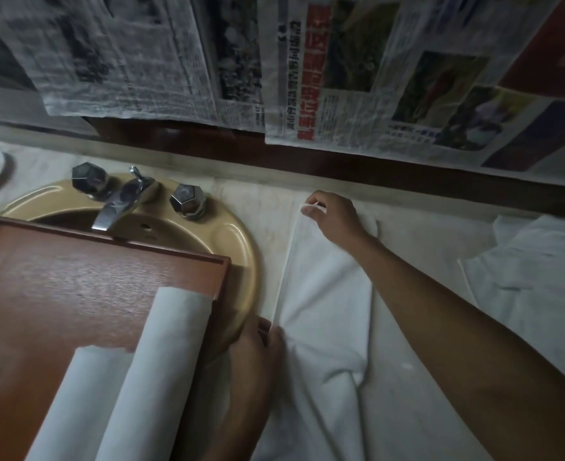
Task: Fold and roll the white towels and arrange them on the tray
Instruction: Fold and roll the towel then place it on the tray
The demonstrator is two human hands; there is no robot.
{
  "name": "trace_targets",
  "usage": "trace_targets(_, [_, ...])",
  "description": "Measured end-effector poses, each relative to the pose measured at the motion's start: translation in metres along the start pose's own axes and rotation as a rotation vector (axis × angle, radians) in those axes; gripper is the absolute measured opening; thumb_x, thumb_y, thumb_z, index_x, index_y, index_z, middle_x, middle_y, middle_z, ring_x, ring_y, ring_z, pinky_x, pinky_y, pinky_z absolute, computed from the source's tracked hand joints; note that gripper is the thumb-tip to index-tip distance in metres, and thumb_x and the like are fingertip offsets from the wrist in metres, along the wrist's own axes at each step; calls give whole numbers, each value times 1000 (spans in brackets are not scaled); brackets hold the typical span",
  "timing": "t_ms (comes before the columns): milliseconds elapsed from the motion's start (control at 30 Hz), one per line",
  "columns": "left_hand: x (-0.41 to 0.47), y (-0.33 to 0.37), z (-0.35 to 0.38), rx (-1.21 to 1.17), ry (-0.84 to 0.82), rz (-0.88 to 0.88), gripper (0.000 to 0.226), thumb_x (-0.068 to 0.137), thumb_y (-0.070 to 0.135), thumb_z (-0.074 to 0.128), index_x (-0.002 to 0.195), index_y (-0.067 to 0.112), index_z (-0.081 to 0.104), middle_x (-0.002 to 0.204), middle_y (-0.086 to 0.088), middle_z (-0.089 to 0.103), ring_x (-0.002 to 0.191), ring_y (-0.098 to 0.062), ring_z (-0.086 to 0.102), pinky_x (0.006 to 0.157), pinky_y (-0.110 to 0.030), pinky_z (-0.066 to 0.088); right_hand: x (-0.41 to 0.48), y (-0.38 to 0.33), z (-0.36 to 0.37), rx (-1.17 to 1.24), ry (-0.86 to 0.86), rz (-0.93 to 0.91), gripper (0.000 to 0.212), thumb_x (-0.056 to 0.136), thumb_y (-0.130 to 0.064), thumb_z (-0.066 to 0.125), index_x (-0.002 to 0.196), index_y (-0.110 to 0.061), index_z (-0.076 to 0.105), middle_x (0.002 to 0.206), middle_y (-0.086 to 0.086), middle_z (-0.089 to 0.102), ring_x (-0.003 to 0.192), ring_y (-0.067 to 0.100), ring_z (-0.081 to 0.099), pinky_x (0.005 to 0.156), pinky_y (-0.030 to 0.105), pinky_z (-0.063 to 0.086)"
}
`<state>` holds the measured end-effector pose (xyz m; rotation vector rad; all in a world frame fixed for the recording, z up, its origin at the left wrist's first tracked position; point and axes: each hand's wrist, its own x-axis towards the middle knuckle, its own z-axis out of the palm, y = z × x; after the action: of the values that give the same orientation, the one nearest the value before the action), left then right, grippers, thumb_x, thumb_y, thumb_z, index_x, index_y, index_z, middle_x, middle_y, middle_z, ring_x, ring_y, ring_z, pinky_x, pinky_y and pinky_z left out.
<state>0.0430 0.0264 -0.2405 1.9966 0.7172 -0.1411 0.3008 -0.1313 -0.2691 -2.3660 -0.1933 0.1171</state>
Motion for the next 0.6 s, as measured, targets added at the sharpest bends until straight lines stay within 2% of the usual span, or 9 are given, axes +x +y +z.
trace_targets(67, [1,-1,1,5,-4,8,13,91,18,69,81,19,61,70,6,67,69,3,61,59,-18,36,0,-1,4,-27,30,14,16,94,-41,71,94,-25,70,100,-4,69,99,16,65,87,36,53])
trace_targets(167, [4,-2,1,29,-14,-2,15,91,21,70,80,20,60,70,6,67,69,1,60,60,-22,35,-5,-2,14,-97,130,17,19,93,-39,72,91,-20,66,96,-2,65,93,21,64,81,38,51])
trace_targets(300, [5,0,1,43,-12,-34,17,90,28,71,79,21,60,71,7,68,69,1,61,61,-23,39,-8,-1,23,-235,203,-39,19,100,-32,65,96,-13,65,100,5,67,98,30,62,82,44,48])
trace_targets(400, [5,1,2,54,-14,-38,17,91,30,71,80,21,61,72,6,68,69,1,61,56,-13,38,-6,-1,18,-248,158,-54,16,105,-23,54,100,-11,64,105,7,64,104,33,60,87,45,46])
trace_targets(467, [5,2,2,58,-8,-30,18,91,28,71,79,21,60,71,6,67,68,1,61,56,-10,38,-5,-1,5,-284,93,-31,19,107,-29,47,110,-17,62,114,5,63,113,31,56,94,45,41])
trace_targets(533, [4,3,1,52,-2,-21,19,91,26,72,77,21,59,69,5,67,67,1,61,56,-7,39,-7,5,-15,-344,42,14,23,104,-38,49,121,-25,57,126,2,64,122,30,53,102,47,35])
trace_targets(600, [3,5,1,48,2,-22,20,90,26,72,76,21,58,68,5,66,66,0,61,55,-10,39,-14,21,-41,-426,-16,51,29,98,-38,56,126,-30,52,131,-1,65,125,31,52,105,48,30])
